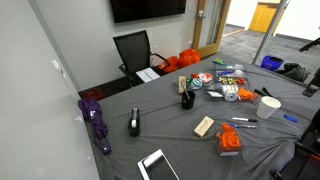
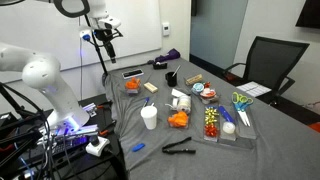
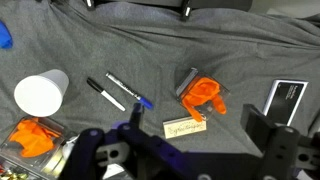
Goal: Sift a pen from the table to the cup
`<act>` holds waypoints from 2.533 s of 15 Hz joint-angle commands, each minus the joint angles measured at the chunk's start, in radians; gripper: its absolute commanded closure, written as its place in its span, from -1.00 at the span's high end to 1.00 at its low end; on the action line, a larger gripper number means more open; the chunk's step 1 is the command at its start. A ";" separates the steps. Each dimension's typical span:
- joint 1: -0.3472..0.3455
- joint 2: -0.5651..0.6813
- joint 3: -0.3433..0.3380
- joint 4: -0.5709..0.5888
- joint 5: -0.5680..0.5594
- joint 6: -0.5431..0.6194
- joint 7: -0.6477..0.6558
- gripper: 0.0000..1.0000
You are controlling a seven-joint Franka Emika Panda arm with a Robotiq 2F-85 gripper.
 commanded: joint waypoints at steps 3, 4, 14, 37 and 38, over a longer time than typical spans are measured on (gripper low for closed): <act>-0.009 0.001 0.007 0.002 0.006 -0.003 -0.006 1.00; -0.009 0.001 0.007 0.002 0.006 -0.003 -0.006 1.00; 0.026 0.279 0.011 0.047 -0.064 0.184 -0.132 1.00; -0.001 0.899 0.030 0.178 -0.186 0.618 -0.390 1.00; 0.005 0.852 0.038 0.156 -0.148 0.586 -0.388 1.00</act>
